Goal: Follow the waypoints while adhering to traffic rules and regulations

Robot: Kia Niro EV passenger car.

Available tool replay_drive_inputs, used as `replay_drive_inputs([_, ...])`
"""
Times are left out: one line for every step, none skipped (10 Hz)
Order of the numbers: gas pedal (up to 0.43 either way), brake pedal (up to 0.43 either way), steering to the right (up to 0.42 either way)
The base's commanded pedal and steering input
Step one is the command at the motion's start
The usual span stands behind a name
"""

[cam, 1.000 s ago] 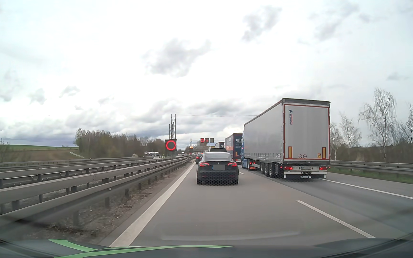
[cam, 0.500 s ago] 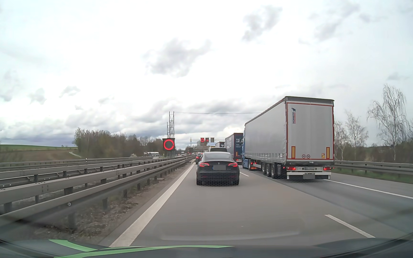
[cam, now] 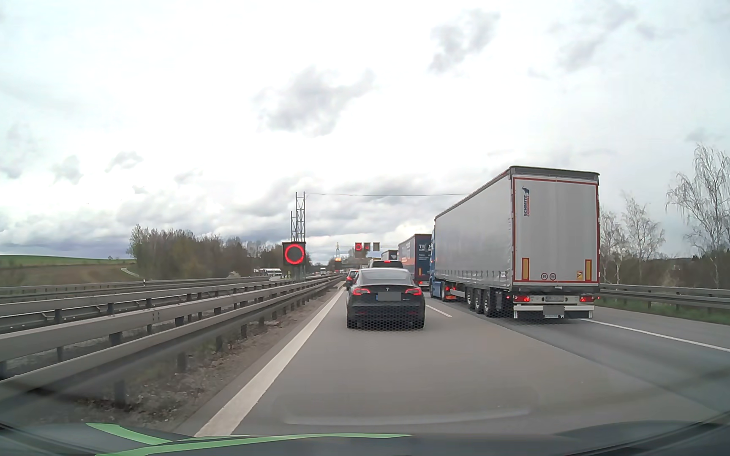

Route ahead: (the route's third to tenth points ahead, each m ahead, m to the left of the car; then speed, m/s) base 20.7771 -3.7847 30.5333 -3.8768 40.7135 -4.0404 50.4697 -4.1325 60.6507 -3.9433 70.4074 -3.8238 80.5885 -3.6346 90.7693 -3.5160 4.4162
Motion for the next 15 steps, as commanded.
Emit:
replay_drive_inputs([0.028,0.0,-0.005])
replay_drive_inputs([0.028,0.0,-0.005])
replay_drive_inputs([0.02,0.0,-0.005])
replay_drive_inputs([0.0,0.0,-0.005])
replay_drive_inputs([0.0,0.0,-0.005])
replay_drive_inputs([0.0,0.0,-0.005])
replay_drive_inputs([0.0,0.0,-0.005])
replay_drive_inputs([0.0,0.0,-0.005])
replay_drive_inputs([0.0,0.0,-0.005])
replay_drive_inputs([0.0,0.0,-0.005])
replay_drive_inputs([0.0,0.0,-0.005])
replay_drive_inputs([0.0,0.0,-0.004])
replay_drive_inputs([0.0,0.0,-0.004])
replay_drive_inputs([0.0,0.0,-0.004])
replay_drive_inputs([0.0,0.0,-0.004])
